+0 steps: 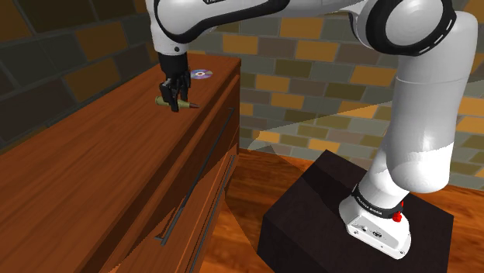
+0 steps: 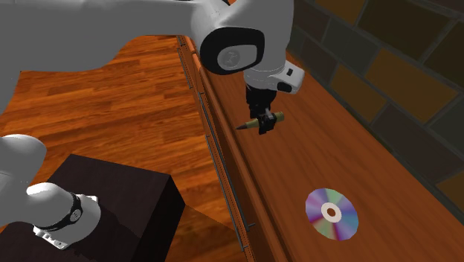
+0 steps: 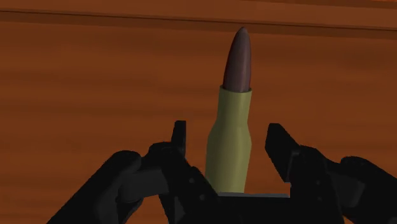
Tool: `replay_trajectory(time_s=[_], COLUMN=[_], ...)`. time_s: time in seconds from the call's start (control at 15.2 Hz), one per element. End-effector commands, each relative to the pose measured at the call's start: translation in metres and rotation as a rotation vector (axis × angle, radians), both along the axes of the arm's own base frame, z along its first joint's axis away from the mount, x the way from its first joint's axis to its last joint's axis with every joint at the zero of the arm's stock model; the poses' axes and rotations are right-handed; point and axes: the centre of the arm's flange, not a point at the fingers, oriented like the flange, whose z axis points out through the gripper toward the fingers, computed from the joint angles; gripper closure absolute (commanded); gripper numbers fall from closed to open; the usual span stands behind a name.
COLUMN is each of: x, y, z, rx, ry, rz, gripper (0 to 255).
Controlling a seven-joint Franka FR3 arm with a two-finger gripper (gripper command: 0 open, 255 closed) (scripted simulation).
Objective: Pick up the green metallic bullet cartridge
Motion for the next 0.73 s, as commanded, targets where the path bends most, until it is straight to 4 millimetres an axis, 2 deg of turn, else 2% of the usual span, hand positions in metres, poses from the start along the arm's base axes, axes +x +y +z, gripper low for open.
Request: replay_trajectory(time_s=[0.0, 0.46, 0.66], x=[0.000, 0.000, 0.000], y=[0.000, -0.001, 0.000], z=[-0.001, -0.002, 0.009], rx=[0.000, 0.000, 0.000], ry=[0.000, 0.000, 0.000], rz=[0.000, 0.000, 0.000], gripper=[255, 255, 255])
